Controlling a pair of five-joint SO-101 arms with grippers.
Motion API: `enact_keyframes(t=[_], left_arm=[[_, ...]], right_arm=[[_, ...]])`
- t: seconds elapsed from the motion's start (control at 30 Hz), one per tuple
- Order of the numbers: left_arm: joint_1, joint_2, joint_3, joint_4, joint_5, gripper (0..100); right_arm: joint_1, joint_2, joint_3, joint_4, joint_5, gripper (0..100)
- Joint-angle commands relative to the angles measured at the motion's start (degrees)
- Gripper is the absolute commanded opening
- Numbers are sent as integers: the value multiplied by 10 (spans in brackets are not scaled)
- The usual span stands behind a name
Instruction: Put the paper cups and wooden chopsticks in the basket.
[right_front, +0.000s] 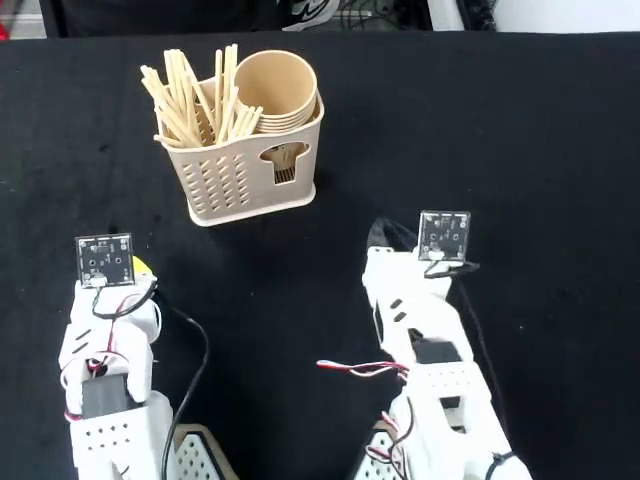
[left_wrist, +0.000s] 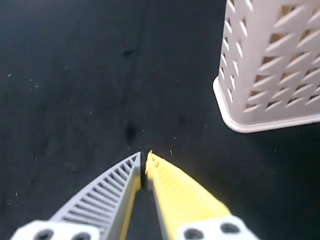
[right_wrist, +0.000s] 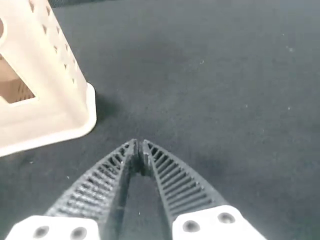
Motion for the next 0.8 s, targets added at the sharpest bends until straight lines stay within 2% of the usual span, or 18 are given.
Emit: enact_keyframes(t=[0.0, 0.1, 0.2, 0.57, 0.77], left_arm=[[22, -2, 10, 23, -4, 40], [55, -2, 10, 47, -4, 40], [73, 1, 10, 59, -4, 40], [73, 1, 10, 58, -4, 40], [71, 1, 10, 58, -4, 40]], right_arm=[[35, -32, 0, -11, 4, 11], [45, -69, 1, 14, 3, 11], [29, -127, 3, 87, 4, 11], [13, -516, 6, 467, 4, 11], [-16, -512, 4, 487, 4, 12]])
